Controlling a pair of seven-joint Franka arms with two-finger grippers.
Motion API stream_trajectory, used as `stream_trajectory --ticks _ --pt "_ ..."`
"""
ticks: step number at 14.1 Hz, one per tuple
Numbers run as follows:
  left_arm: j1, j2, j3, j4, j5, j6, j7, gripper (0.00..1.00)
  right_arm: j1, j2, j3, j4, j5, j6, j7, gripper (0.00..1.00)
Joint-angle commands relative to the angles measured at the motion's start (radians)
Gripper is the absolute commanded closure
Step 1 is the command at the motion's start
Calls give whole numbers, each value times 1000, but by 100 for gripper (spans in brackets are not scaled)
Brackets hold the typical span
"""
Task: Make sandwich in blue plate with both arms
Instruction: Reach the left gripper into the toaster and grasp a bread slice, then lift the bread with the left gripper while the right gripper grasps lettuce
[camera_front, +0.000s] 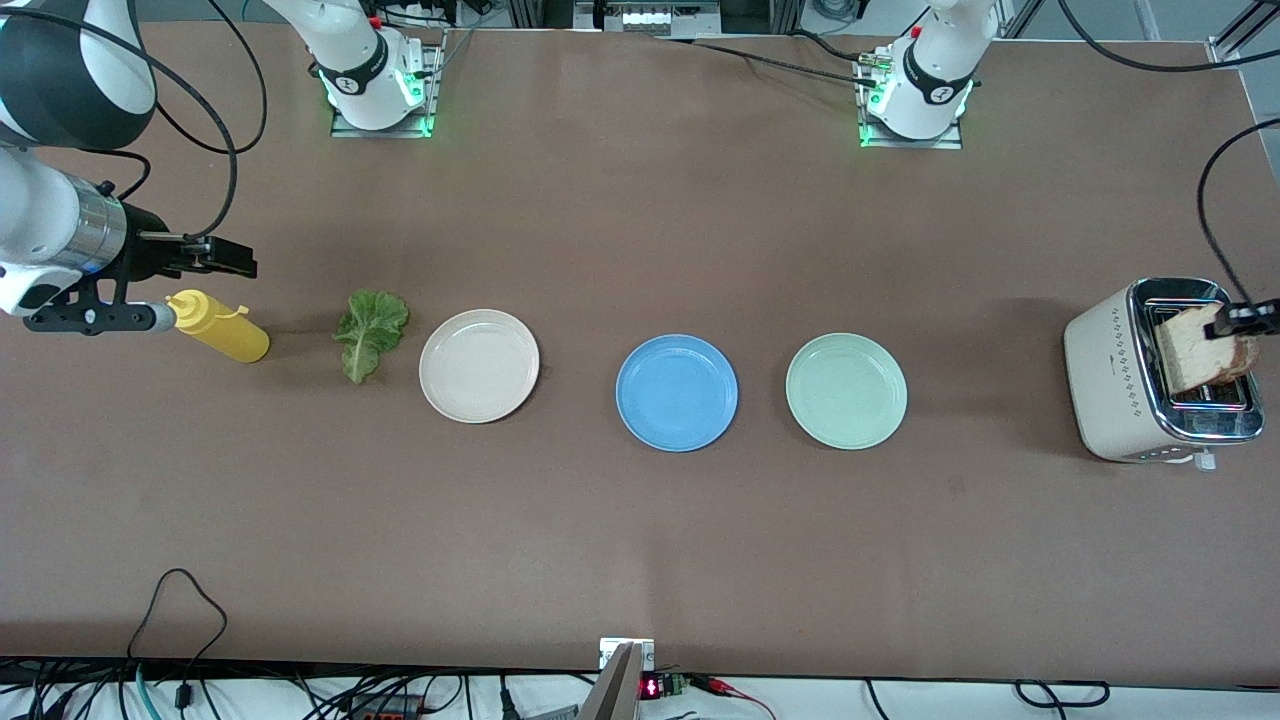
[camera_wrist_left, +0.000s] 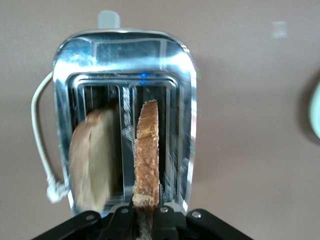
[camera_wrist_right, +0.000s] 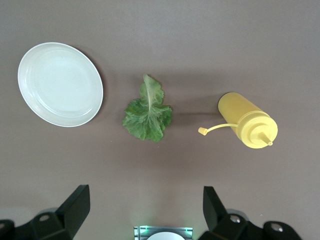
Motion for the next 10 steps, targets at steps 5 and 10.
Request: stream_trajectory --ticks 5,10 --pt "-71 -38 -138 173 -135 -332 -98 99 1 -2 1 5 8 -34 -3 0" --pt "-75 14 -357 127 -135 -236 -235 99 1 -2 1 3 8 -48 5 0"
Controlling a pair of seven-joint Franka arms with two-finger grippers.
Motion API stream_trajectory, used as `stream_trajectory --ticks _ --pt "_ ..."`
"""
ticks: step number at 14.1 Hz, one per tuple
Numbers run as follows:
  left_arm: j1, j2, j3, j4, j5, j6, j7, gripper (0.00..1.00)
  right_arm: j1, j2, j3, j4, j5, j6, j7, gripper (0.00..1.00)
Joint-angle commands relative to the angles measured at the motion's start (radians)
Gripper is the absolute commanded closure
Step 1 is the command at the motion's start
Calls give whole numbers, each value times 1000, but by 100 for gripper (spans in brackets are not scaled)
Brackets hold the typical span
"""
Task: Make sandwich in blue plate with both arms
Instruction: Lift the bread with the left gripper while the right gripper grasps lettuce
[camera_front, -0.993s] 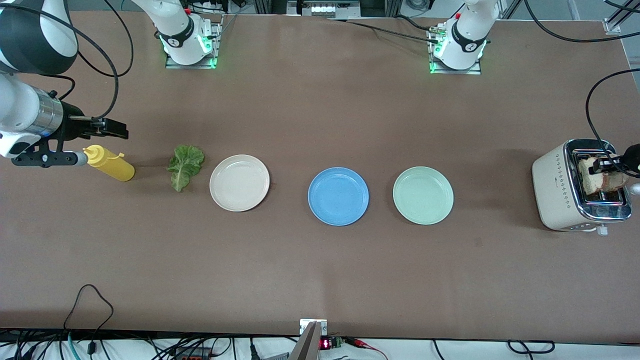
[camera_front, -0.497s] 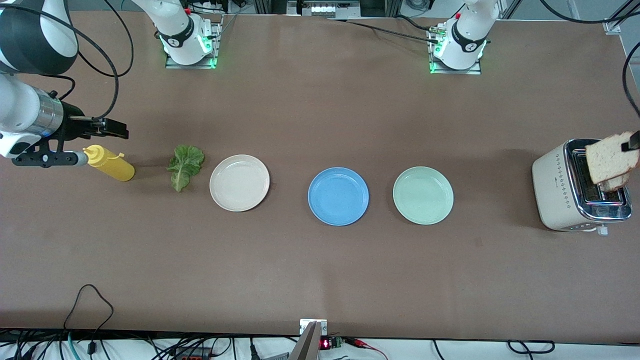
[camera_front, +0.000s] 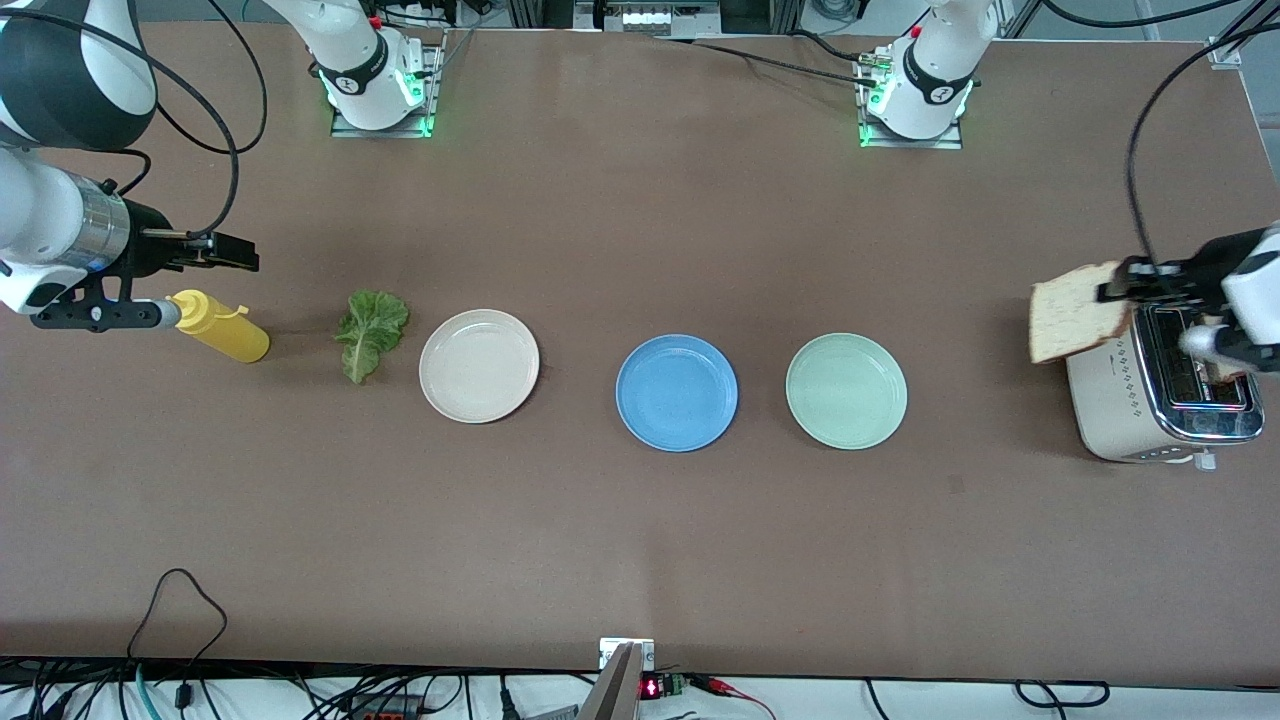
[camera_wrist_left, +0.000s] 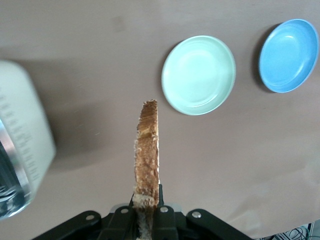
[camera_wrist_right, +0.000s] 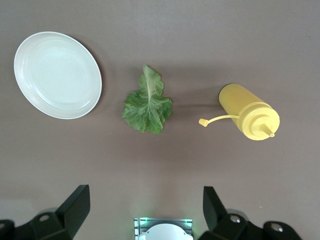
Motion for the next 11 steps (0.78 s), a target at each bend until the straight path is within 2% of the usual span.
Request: stream_trajectory --ticks 1,3,5,8,11 --pt "6 52 -99 -34 -17 87 -42 99 0 -1 1 2 8 -14 6 0" --pt "-19 115 -161 -49 -52 179 -112 99 1 -1 1 -15 6 2 11 0" --pt "-96 160 -175 -68 -73 294 -179 99 4 -6 1 -75 6 69 11 0" --pt "-216 213 -175 -74 -122 431 -334 99 6 -24 3 -258 6 306 9 0" --pt "-290 295 -175 -82 -187 595 -417 99 12 -34 4 -427 12 555 9 0"
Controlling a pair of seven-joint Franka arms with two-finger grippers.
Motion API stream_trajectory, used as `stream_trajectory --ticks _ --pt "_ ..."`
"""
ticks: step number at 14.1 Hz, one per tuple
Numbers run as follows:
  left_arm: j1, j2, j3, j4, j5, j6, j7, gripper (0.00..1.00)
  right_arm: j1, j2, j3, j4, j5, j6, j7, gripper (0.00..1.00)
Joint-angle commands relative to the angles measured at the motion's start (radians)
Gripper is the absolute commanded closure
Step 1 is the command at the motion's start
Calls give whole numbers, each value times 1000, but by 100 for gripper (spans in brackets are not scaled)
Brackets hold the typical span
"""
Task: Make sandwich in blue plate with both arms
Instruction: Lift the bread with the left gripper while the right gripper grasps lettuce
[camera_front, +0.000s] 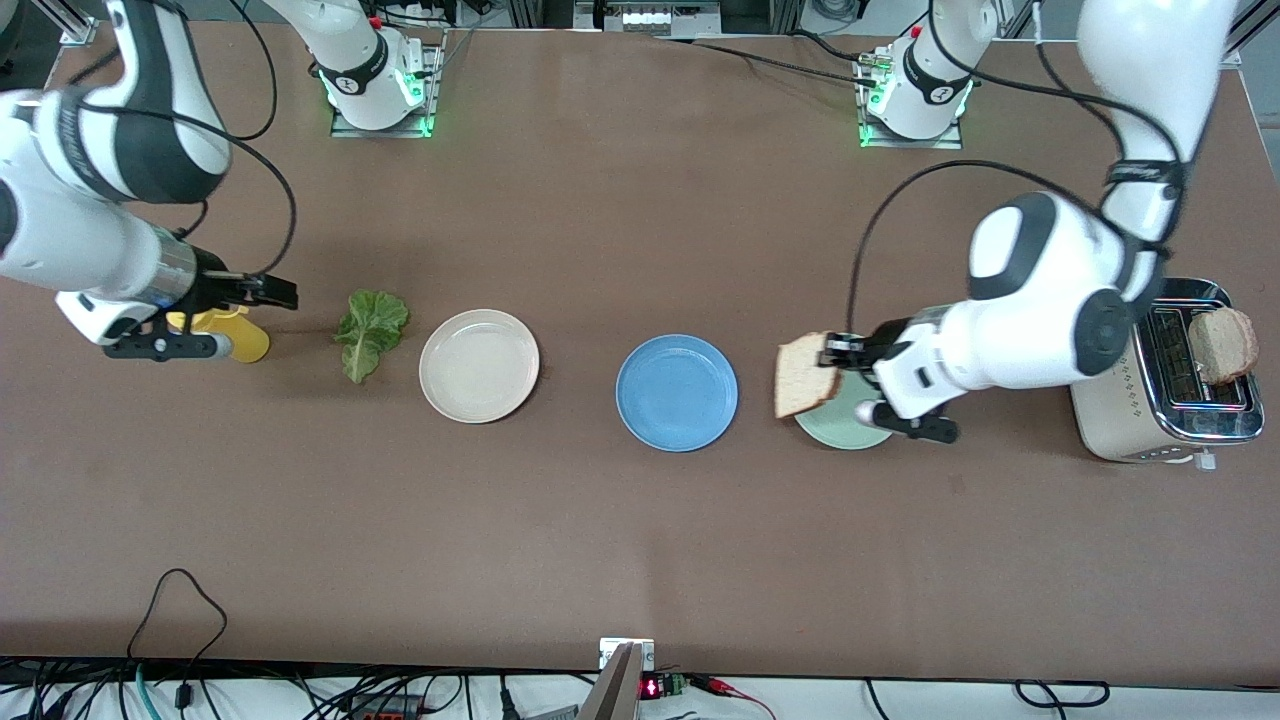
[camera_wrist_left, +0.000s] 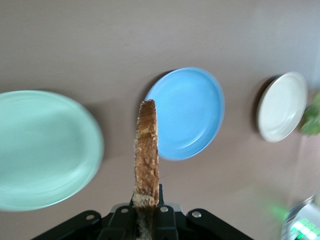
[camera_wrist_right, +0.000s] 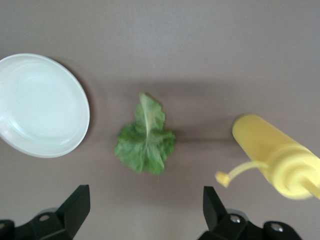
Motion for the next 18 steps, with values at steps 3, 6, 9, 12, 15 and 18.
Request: stream_trajectory --ticks 3,6,9,12,15,18 --pt "-91 83 0 -75 -132 289 -84 99 25 -28 1 -250 12 342 6 0" --pt "-157 91 0 -156 -187 465 -99 99 45 41 1 -318 12 525 8 0" --pt "-194 110 0 -173 -219 535 -115 99 56 119 1 -322 12 620 6 0" --pt "-220 122 0 -175 -236 544 -115 99 56 177 1 -325 12 668 0 0" --pt "-223 140 0 -172 -234 544 -102 98 56 201 0 -325 12 671 -2 0" --pt "-223 154 0 -172 -234 558 -101 96 52 224 0 -324 11 686 -12 0"
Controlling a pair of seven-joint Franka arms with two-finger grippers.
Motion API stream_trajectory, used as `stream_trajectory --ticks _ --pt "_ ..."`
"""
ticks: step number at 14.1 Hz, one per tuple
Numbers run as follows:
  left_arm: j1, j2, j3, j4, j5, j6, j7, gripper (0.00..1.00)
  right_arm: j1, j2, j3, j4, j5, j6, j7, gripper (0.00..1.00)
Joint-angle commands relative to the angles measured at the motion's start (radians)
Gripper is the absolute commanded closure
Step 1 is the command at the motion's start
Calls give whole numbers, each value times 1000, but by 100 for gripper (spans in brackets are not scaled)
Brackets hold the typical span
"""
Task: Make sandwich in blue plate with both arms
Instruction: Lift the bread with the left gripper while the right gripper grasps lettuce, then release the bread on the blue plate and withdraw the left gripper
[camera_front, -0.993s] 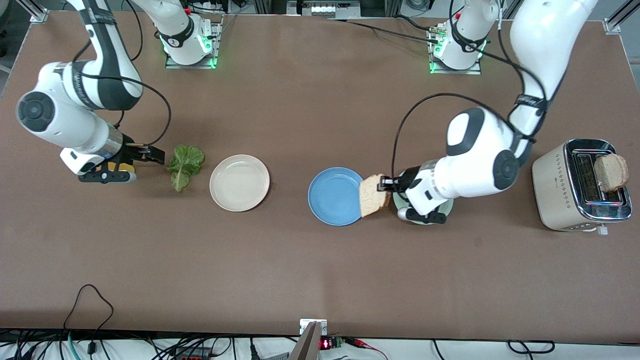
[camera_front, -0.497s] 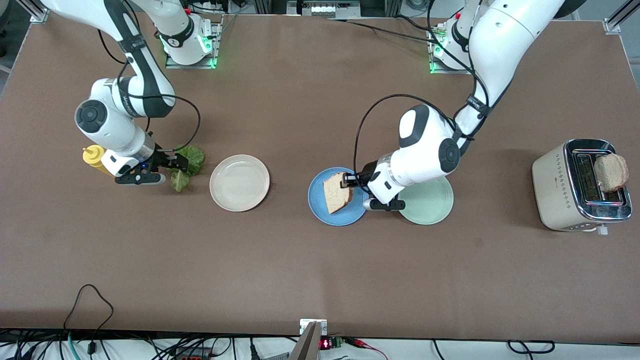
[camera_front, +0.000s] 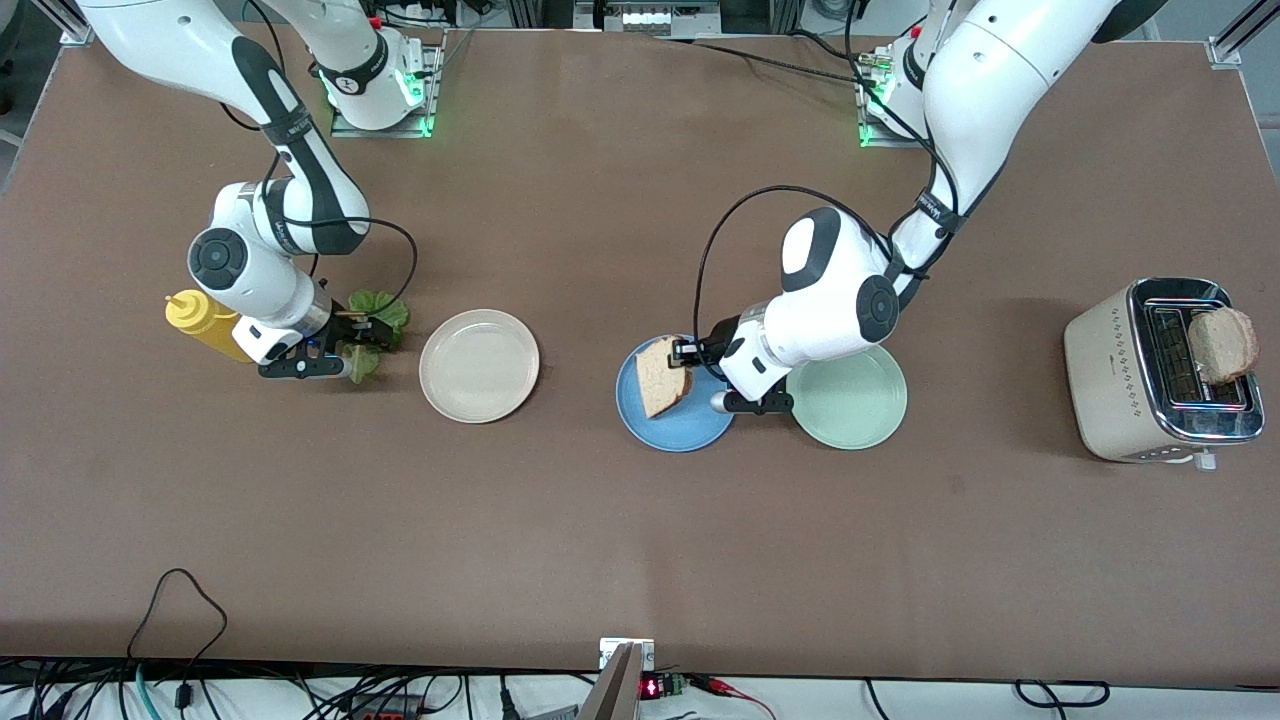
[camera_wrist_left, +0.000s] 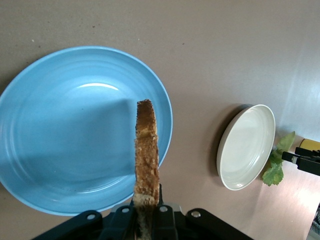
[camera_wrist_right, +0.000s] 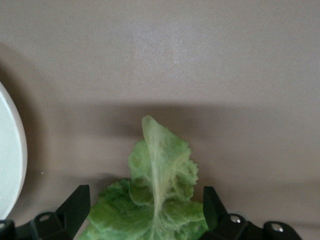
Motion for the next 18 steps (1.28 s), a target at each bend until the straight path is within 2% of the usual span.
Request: stream_trajectory --ticks 1,2,3,4,5,6,11,12,15,18 --pt "-5 13 1 1 -25 24 13 91 -4 15 -1 0 11 22 -28 0" --pt "-5 17 1 2 -24 24 16 71 -7 21 -2 1 11 25 -37 0" --pt "-4 18 1 2 -24 26 20 28 -7 24 -2 1 11 31 -39 0" --pt "5 18 1 2 -24 24 29 0 -7 25 -4 1 11 35 -39 0" --pt "17 16 1 -1 -24 21 36 0 -7 27 -4 1 11 35 -39 3" --pt "31 17 3 -2 -25 18 54 0 -8 27 -4 1 11 35 -40 9" --pt "135 7 1 -57 -24 7 187 0 -24 30 -5 3 11 27 -85 79" --pt "160 -7 1 -68 -24 1 203 0 -24 30 -5 6 11 25 -92 87" --pt "180 -96 33 -65 -2 -117 203 0 -24 21 -7 14 11 24 -126 97" --pt "188 -186 128 -38 180 -256 200 0 -24 5 -7 35 12 -19 -128 99"
